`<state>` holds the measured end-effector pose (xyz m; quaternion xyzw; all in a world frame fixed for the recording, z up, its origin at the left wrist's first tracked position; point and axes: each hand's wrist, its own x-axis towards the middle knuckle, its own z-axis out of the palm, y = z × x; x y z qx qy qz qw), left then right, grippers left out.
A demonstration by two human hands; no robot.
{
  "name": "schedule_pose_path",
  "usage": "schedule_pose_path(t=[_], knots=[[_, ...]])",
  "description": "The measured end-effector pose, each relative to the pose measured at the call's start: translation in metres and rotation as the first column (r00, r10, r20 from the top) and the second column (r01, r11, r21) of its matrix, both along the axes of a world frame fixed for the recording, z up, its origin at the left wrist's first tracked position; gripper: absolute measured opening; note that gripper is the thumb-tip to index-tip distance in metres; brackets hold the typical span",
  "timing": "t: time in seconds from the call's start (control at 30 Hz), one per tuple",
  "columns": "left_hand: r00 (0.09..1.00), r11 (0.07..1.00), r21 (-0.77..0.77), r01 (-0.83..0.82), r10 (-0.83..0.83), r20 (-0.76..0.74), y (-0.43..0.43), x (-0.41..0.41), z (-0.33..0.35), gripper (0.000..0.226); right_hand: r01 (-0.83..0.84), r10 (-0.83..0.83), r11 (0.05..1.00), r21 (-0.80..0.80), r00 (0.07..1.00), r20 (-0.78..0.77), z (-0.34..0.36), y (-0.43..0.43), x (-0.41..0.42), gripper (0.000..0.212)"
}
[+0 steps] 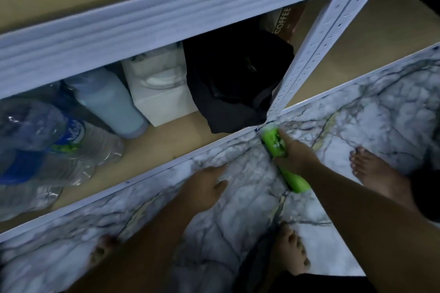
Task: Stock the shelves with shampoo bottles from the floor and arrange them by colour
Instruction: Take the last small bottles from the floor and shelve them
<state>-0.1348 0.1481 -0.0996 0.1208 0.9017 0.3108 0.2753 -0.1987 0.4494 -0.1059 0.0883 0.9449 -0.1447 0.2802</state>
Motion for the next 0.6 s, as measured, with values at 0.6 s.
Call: schedule_pose_path(t=[0.6], knots=[[0.927,0.918,-0.134,-0.374,0.367,-0.079,-0.205,0.192,0.119,0.039,-0.422,0.373,0.894,-0.147,0.886,-0.276,0.118,-0.26,0.162,0.084]])
